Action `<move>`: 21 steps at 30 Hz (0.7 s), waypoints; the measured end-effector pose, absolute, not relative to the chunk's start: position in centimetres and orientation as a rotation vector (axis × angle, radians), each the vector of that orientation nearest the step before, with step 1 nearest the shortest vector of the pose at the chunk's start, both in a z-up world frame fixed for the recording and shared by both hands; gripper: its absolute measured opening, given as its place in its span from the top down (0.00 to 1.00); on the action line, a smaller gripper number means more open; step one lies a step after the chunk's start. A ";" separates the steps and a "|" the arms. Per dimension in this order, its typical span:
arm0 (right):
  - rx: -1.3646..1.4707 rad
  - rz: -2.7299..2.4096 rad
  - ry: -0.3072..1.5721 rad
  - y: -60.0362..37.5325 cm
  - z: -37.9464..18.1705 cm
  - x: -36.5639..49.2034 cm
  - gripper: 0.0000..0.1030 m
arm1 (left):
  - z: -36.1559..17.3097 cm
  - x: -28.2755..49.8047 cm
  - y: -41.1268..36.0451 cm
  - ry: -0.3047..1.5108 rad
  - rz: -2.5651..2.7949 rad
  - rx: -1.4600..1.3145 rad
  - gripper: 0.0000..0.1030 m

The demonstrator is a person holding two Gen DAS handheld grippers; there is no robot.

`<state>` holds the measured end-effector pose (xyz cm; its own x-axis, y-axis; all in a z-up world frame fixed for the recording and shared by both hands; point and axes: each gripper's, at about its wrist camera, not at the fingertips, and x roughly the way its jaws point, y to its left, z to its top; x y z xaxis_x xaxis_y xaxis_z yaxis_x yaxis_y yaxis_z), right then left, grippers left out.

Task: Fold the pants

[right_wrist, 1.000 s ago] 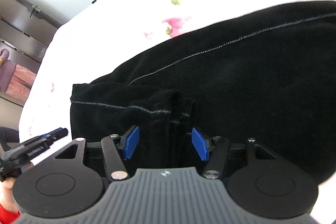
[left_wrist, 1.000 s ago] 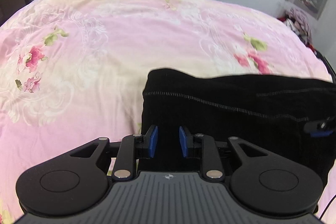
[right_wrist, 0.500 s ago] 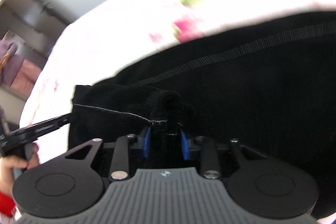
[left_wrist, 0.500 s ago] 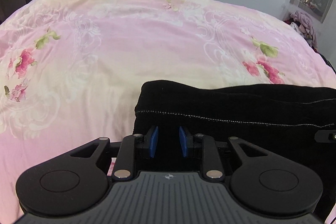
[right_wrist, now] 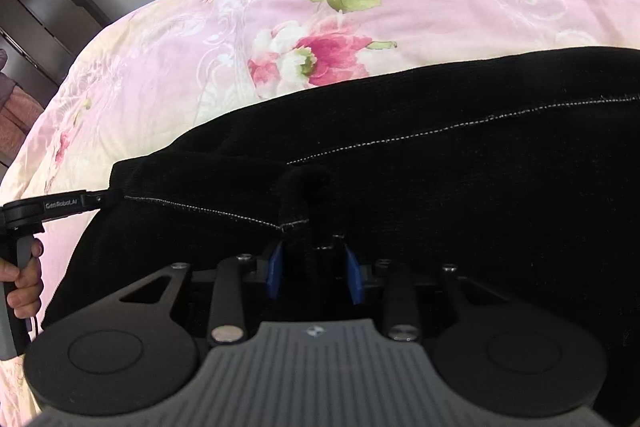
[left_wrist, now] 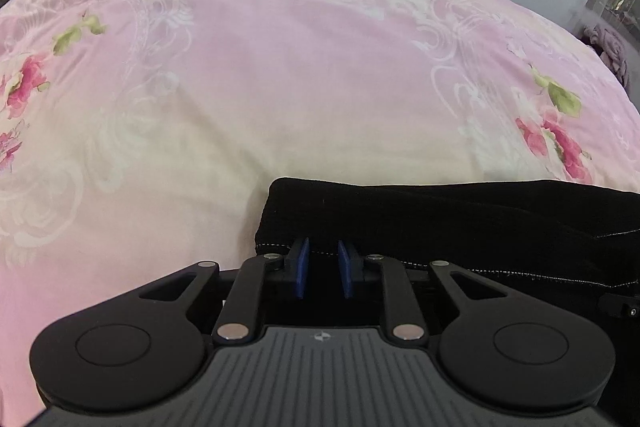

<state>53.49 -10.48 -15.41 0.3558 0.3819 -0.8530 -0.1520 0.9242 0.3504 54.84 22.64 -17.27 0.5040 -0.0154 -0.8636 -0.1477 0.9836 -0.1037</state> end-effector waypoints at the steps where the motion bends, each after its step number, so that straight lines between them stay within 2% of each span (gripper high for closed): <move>1: 0.224 0.345 1.163 -10.4 -15.3 53.6 0.73 | -16.9 54.8 22.5 1.053 0.082 -0.161 0.78; 3: 0.215 0.343 1.169 -9.9 -14.9 53.7 0.70 | -15.6 54.3 22.3 1.053 0.087 -0.137 0.78; 8: 0.072 0.318 1.102 -8.5 -12.0 53.0 0.47 | -11.7 50.3 21.6 0.998 0.024 -0.048 0.78; 10: 0.034 0.328 1.070 -8.7 -10.4 51.1 0.46 | -10.9 48.3 21.1 0.998 -0.009 0.007 0.78; 11: 0.030 0.346 1.061 -8.6 -9.7 50.4 0.47 | -10.7 47.2 21.0 0.999 -0.020 0.017 0.78; 12: 0.024 0.364 1.052 -8.5 -9.1 49.6 0.53 | -10.5 46.3 20.9 1.006 -0.031 0.026 0.78; 15: -0.002 0.431 1.054 -7.5 -8.0 47.6 0.80 | -10.7 43.9 20.5 1.033 -0.034 0.064 0.78; 21: -0.184 0.442 1.076 -4.7 -9.8 45.3 0.93 | -13.1 42.4 19.5 1.105 -0.033 0.151 0.78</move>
